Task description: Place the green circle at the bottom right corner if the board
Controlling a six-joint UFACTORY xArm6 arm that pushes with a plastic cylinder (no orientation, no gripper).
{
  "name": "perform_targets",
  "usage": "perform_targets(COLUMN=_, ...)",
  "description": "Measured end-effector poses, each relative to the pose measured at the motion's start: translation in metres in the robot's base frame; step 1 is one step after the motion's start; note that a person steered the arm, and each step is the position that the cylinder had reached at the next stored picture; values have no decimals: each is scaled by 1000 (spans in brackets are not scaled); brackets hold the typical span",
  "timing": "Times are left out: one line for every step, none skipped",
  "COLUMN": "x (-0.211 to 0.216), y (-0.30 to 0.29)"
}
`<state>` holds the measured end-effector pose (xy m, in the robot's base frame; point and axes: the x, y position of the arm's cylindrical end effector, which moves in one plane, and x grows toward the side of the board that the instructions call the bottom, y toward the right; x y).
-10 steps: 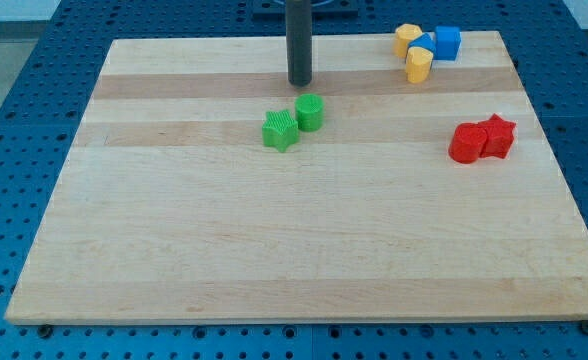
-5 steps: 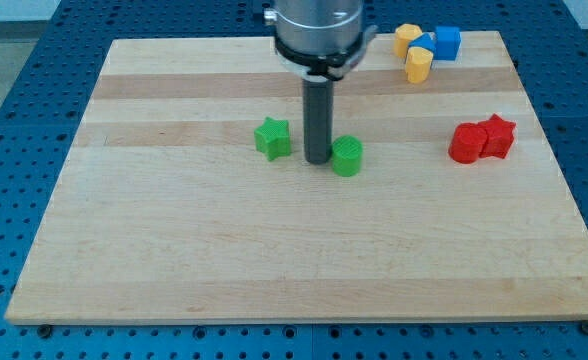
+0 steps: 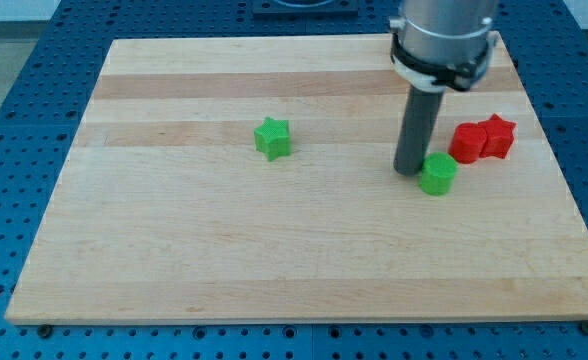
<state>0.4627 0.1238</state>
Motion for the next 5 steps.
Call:
perform_targets(x=30, y=13)
perform_targets(x=31, y=2)
perform_targets(x=24, y=-6)
perform_targets(x=24, y=-6)
perform_targets(x=22, y=-9)
